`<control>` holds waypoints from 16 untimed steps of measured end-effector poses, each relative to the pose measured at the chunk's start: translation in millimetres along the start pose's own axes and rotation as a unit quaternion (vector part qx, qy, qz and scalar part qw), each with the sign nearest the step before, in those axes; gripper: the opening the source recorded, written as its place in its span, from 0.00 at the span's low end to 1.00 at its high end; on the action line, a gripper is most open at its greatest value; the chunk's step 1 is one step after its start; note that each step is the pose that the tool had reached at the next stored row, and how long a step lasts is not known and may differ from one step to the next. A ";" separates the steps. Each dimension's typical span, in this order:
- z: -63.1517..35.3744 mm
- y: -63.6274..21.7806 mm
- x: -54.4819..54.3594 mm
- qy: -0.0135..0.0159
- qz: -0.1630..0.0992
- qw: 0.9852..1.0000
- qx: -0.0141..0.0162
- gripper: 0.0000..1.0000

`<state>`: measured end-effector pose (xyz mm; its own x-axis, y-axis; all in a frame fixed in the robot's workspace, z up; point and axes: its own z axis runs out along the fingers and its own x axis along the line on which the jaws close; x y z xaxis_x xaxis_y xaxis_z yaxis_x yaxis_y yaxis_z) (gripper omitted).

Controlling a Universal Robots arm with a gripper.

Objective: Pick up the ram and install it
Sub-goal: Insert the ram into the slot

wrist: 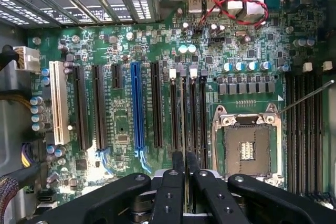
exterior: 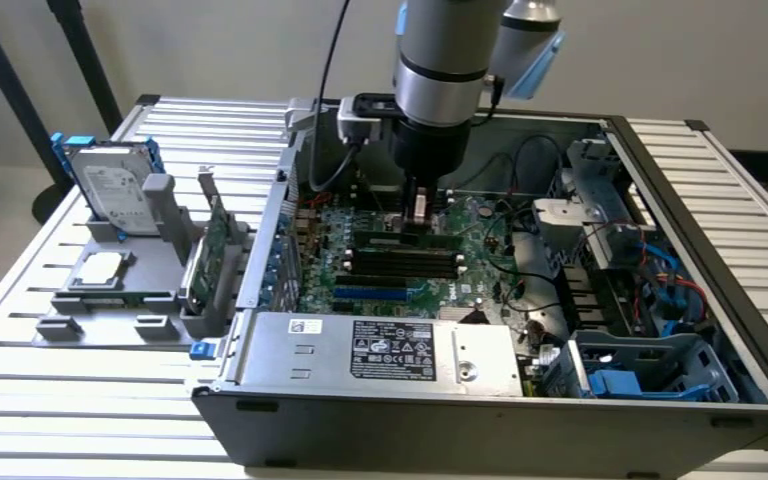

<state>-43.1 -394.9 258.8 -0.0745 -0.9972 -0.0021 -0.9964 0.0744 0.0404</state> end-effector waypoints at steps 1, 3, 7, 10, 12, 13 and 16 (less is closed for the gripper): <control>1.2 -0.5 0.0 0.000 0.000 1.000 0.000 0.14; 3.6 -1.2 0.0 0.001 0.000 1.000 0.000 0.14; 9.1 -1.7 1.8 0.001 0.000 1.000 -0.003 0.14; 13.4 -2.0 2.8 0.001 0.000 1.000 -0.005 0.14; 16.3 -2.2 3.0 0.001 0.000 1.000 -0.006 0.14; 17.3 -2.3 3.1 0.001 0.000 1.000 -0.007 0.14; 18.0 -2.5 3.1 0.001 0.000 1.000 -0.007 0.14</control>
<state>-41.6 -398.1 240.8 -0.0735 -0.9973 0.0006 -0.9958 0.0735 0.0539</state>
